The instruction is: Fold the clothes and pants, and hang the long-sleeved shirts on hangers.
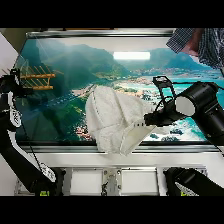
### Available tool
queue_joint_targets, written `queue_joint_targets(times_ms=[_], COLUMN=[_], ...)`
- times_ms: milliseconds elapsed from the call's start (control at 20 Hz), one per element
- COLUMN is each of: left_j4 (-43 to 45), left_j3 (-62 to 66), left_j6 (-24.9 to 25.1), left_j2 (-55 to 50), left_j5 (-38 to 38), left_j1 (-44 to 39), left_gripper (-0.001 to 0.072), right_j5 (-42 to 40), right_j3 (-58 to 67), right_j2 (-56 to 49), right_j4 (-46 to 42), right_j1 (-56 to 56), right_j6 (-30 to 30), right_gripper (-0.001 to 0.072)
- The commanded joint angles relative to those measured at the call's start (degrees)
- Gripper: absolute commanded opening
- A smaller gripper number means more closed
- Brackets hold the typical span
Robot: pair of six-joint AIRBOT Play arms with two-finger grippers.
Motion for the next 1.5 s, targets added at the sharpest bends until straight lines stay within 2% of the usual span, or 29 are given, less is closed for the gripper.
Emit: queue_joint_targets(times_ms=[0, 300, 800, 900, 1050, 1200, 1300, 1450], left_j4=[-0.35, -0.24, -1.05, -6.69, -23.61, -38.03, -38.99, -38.25], left_j3=[0.04, 0.02, -0.07, -0.07, -0.07, -0.07, -0.07, -0.07], left_j6=[-0.13, 0.33, 7.65, 12.94, 28.59, 44.63, 46.45, 46.51], left_j2=[0.15, 7.56, 26.25, 29.53, 34.99, 39.15, 40.13, 40.02], left_j5=[-1.6, -4.52, -13.75, -16.26, -20.04, -28.7, -36.2, -36.37], left_j1=[-0.07, -1.6, -12.37, -15.1, -18.36, -21.14, -22.8, -25.0], left_gripper=[0.0011, 0.0011, 0.0011, 0.0011, 0.0011, 0.0011, 0.0011, 0.0011], right_j5=[0.02, 0.04, 0.02, 0.02, 0.02, 0.02, 0.02, 0.02], right_j3=[-0.02, -0.02, -0.02, -0.02, -0.02, -0.02, -0.02, -0.02], right_j2=[-0.02, -0.02, -0.02, -0.02, -0.02, -0.02, -0.02, -0.02], right_j4=[0.0, 0.0, 0.0, 0.0, 0.02, 0.0, 0.0, 0.0], right_j1=[0.04, 0.04, 0.04, 0.04, 0.04, 0.04, 0.04, 0.04], right_j6=[0.0, 0.0, 0.0, 0.0, 0.0, 0.0, 0.0, 0.0], right_gripper=[0.002, 0.002, 0.002, 0.002, 0.002, 0.002, 0.002, 0.002])
